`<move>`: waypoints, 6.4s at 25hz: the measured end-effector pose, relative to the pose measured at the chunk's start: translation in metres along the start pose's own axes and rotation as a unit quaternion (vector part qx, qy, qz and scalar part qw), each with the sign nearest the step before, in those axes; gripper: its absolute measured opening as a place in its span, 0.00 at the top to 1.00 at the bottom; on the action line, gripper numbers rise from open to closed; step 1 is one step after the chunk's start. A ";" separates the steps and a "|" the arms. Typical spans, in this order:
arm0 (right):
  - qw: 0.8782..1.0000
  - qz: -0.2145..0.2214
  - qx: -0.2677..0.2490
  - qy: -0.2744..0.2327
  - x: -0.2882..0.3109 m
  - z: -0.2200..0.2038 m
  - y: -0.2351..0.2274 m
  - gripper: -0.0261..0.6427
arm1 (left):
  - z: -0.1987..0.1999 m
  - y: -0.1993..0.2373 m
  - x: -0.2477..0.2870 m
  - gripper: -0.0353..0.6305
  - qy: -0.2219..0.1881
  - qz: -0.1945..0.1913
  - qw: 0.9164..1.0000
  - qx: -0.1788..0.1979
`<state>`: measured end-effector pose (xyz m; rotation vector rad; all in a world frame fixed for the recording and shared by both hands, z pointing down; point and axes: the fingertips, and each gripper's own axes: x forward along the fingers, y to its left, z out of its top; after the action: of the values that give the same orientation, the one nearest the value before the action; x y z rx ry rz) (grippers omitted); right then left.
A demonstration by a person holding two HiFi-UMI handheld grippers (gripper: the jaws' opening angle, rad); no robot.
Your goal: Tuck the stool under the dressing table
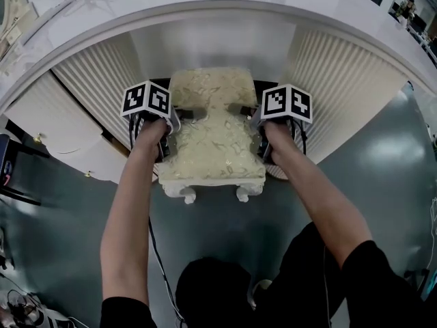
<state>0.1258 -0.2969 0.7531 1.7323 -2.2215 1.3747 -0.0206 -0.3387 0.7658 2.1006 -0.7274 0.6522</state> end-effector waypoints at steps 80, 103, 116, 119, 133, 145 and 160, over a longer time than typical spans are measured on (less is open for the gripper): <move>0.745 0.212 -0.464 -0.430 -0.223 0.013 0.299 0.95 | 0.009 -0.228 -0.246 0.94 -0.481 0.199 0.771 0.368; 0.844 0.131 -0.423 -0.303 -0.377 0.137 0.410 0.95 | 0.070 -0.367 -0.418 0.94 -0.402 0.217 0.850 0.261; 0.849 0.104 -0.424 -0.298 -0.455 0.214 0.508 0.95 | 0.134 -0.419 -0.556 0.94 -0.420 0.242 0.837 0.255; 0.845 0.096 -0.425 -0.310 -0.471 0.234 0.531 0.95 | 0.159 -0.438 -0.582 0.94 -0.437 0.229 0.825 0.275; 0.807 0.174 -0.446 -0.346 -0.565 0.255 0.562 0.95 | 0.157 -0.546 -0.628 0.94 -0.479 0.248 0.785 0.304; 0.787 0.253 -0.459 -0.326 -0.664 0.246 0.495 0.95 | 0.100 -0.647 -0.614 0.94 -0.497 0.342 0.747 0.278; 0.766 0.248 -0.473 -0.358 -0.708 0.253 0.484 0.95 | 0.089 -0.694 -0.596 0.94 -0.503 0.334 0.739 0.299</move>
<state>0.1427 0.0996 -0.0484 1.3524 -2.9806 -0.6602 0.0543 0.1066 -0.0354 2.7395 -2.1927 -0.0246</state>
